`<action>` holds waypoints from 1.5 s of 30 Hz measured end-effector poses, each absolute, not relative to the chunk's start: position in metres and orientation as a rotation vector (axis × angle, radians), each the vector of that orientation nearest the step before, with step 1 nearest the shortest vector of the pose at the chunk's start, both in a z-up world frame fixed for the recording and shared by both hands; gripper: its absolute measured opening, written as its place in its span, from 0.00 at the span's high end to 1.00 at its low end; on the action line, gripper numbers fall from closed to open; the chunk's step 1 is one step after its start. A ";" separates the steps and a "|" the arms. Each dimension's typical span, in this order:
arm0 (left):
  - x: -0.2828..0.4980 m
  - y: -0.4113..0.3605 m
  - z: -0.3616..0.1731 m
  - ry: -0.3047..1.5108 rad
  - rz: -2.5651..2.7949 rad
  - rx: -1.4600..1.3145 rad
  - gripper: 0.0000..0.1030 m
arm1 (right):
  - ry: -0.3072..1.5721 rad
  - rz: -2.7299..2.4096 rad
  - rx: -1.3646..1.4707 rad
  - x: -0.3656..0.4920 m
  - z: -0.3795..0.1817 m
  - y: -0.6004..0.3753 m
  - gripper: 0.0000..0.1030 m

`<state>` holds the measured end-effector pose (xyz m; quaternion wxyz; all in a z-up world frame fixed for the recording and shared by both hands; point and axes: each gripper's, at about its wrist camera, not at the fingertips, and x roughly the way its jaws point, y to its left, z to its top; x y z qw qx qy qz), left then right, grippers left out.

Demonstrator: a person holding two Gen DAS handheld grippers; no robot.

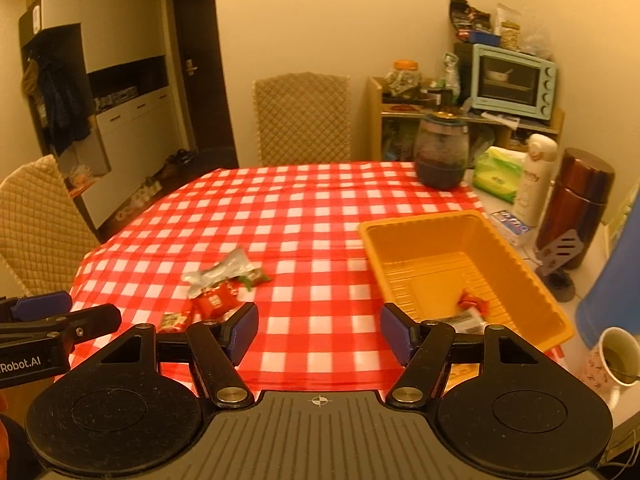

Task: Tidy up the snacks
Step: 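Move both grippers back toward the remaining snack pile, then grasp the red wrapped candy with gold print using the left gripper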

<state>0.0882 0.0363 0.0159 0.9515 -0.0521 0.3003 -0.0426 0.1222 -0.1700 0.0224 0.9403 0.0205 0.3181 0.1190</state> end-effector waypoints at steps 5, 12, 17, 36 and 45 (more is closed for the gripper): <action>0.093 0.050 0.005 0.631 -0.065 -0.088 0.31 | 0.668 0.264 0.032 0.131 0.010 -0.157 0.34; 0.105 0.065 -0.019 0.672 -0.048 -0.045 0.31 | 0.704 0.289 0.002 0.147 -0.013 -0.143 0.34; 0.118 0.074 -0.038 0.699 -0.061 -0.019 0.31 | 0.729 0.304 -0.006 0.159 -0.035 -0.138 0.34; 0.200 0.085 -0.108 0.775 -0.224 0.202 0.39 | 0.766 0.381 0.014 0.217 -0.106 -0.122 0.34; 0.228 0.085 -0.122 0.758 -0.352 0.281 0.46 | 0.777 0.412 0.023 0.238 -0.115 -0.105 0.34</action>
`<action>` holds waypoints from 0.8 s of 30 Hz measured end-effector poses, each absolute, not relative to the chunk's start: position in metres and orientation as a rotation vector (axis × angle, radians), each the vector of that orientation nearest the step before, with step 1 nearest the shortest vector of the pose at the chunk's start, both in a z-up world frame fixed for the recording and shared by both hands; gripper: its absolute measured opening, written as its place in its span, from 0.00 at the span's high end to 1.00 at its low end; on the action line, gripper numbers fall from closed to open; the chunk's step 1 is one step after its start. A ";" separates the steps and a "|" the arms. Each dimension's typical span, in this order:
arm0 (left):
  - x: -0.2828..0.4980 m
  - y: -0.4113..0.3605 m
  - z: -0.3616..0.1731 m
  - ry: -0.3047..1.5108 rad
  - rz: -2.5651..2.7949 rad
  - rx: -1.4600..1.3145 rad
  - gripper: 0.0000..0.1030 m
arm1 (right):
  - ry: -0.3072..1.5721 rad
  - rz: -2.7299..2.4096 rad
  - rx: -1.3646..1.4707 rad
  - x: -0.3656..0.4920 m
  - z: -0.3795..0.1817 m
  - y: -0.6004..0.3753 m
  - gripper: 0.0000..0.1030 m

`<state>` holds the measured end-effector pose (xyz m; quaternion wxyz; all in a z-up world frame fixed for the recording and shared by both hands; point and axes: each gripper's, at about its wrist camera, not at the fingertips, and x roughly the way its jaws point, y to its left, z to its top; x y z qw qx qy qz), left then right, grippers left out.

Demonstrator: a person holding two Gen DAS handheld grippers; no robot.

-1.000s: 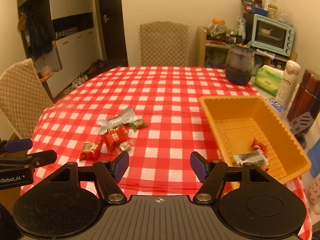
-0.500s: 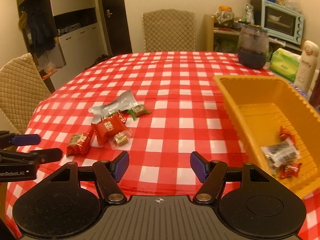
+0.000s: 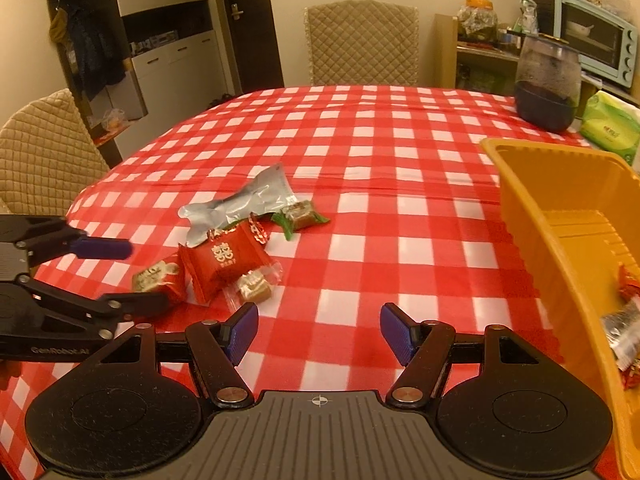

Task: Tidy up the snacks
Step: 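Grasp the red wrapped candy with gold print using the left gripper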

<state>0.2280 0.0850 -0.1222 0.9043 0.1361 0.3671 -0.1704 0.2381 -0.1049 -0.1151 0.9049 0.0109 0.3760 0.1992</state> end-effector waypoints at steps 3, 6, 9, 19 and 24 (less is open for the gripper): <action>0.232 0.085 -0.127 0.787 -0.366 0.255 0.66 | 0.776 0.430 0.030 0.242 -0.117 -0.099 0.34; 0.229 0.087 -0.128 0.799 -0.361 0.223 0.72 | 0.777 0.457 0.043 0.245 -0.121 -0.091 0.34; 0.227 0.095 -0.123 0.801 -0.313 0.143 0.75 | 0.766 0.486 0.037 0.247 -0.122 -0.082 0.35; 0.222 0.109 -0.120 0.789 -0.275 0.045 0.75 | 0.757 0.487 -0.120 0.259 -0.141 -0.054 0.36; 0.222 0.108 -0.123 0.793 -0.281 0.038 0.75 | 0.721 0.517 -0.152 0.262 -0.143 -0.047 0.46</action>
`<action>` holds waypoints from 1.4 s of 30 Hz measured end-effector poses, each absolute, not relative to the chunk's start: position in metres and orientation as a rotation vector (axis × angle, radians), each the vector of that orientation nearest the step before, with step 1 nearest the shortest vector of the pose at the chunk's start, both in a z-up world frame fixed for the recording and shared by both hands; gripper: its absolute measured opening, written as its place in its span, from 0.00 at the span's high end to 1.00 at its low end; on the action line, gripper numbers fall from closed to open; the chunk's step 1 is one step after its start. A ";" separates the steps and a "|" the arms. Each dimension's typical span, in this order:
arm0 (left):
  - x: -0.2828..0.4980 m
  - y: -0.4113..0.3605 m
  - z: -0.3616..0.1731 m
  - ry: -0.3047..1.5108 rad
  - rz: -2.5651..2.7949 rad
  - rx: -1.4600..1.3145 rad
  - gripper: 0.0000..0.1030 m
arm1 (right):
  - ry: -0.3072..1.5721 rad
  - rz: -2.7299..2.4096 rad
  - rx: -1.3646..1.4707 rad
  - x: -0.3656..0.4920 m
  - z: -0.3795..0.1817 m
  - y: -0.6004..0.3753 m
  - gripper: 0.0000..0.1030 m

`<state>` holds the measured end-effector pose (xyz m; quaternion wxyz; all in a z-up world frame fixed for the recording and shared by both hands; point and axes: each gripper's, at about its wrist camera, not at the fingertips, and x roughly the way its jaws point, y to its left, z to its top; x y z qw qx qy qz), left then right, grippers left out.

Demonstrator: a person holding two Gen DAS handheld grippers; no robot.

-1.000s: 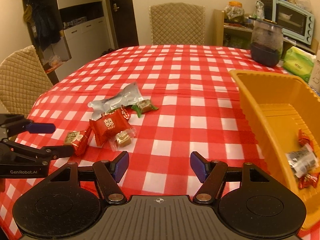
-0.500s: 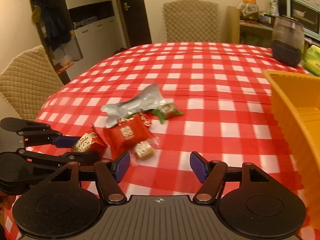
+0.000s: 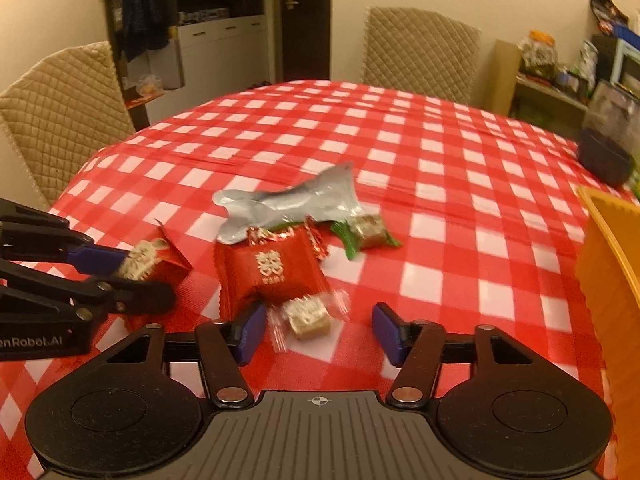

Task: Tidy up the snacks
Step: 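Grasp the red wrapped candy with gold print using the left gripper, then close the right gripper on the small clear-wrapped beige candy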

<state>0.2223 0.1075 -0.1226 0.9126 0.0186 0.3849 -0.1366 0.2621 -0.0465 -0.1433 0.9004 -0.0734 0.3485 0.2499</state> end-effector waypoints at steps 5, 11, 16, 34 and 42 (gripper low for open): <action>0.221 0.106 -0.122 0.789 -0.283 0.038 0.75 | 0.722 0.518 -0.156 0.259 -0.142 -0.045 0.60; 0.218 0.103 -0.120 0.780 -0.283 0.039 0.75 | 0.730 0.484 -0.142 0.250 -0.136 -0.055 0.67; 0.209 0.098 -0.115 0.775 -0.275 0.032 0.75 | 0.725 0.429 -0.121 0.243 -0.124 -0.070 0.67; 0.166 0.029 -0.073 0.747 -0.213 -0.024 0.75 | 0.708 0.254 -0.055 0.189 -0.076 -0.133 0.67; 0.163 -0.004 -0.056 0.730 -0.239 0.000 0.75 | 0.694 0.219 -0.005 0.175 -0.064 -0.163 0.67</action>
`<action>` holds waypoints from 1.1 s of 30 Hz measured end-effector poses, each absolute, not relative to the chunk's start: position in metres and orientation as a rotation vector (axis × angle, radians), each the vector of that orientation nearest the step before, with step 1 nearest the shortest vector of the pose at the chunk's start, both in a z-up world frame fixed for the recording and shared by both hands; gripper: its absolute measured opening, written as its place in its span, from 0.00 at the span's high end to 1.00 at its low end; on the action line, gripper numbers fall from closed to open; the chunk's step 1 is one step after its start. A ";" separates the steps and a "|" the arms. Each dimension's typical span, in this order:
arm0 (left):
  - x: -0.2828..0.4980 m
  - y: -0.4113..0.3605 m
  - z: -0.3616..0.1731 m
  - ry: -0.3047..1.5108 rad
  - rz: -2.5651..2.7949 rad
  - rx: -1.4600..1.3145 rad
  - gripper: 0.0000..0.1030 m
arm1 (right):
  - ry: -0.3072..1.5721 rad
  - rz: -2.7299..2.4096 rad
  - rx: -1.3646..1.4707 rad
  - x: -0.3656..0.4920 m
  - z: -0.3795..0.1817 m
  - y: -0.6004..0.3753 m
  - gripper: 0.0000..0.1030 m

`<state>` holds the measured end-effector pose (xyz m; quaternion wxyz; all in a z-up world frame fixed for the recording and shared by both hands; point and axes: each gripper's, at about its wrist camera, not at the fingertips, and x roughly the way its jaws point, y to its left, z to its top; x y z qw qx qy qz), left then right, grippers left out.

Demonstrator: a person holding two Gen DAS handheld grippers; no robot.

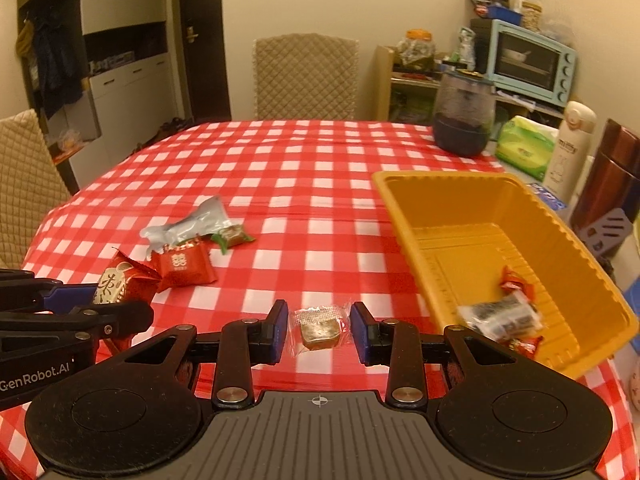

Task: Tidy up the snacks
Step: 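Close the right gripper on the small clear-wrapped beige candy, then carry both candies over the orange tray and open the left gripper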

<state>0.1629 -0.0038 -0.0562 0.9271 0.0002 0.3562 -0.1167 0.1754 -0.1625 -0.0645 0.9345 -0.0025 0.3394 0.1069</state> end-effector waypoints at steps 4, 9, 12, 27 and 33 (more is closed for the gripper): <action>0.164 -0.017 -0.053 0.729 -0.246 0.012 0.75 | 0.689 0.199 0.013 0.173 -0.060 -0.176 0.67; 0.164 -0.031 -0.050 0.728 -0.258 0.024 0.75 | 0.681 0.177 0.040 0.171 -0.057 -0.192 0.67; 0.166 -0.040 -0.048 0.728 -0.267 0.031 0.75 | 0.676 0.168 0.055 0.171 -0.055 -0.200 0.67; 0.185 -0.073 -0.036 0.700 -0.311 0.036 0.75 | 0.646 0.126 0.123 0.182 -0.039 -0.240 0.67; 0.201 -0.091 -0.026 0.676 -0.349 0.043 0.75 | 0.598 0.082 0.135 0.189 -0.020 -0.262 0.67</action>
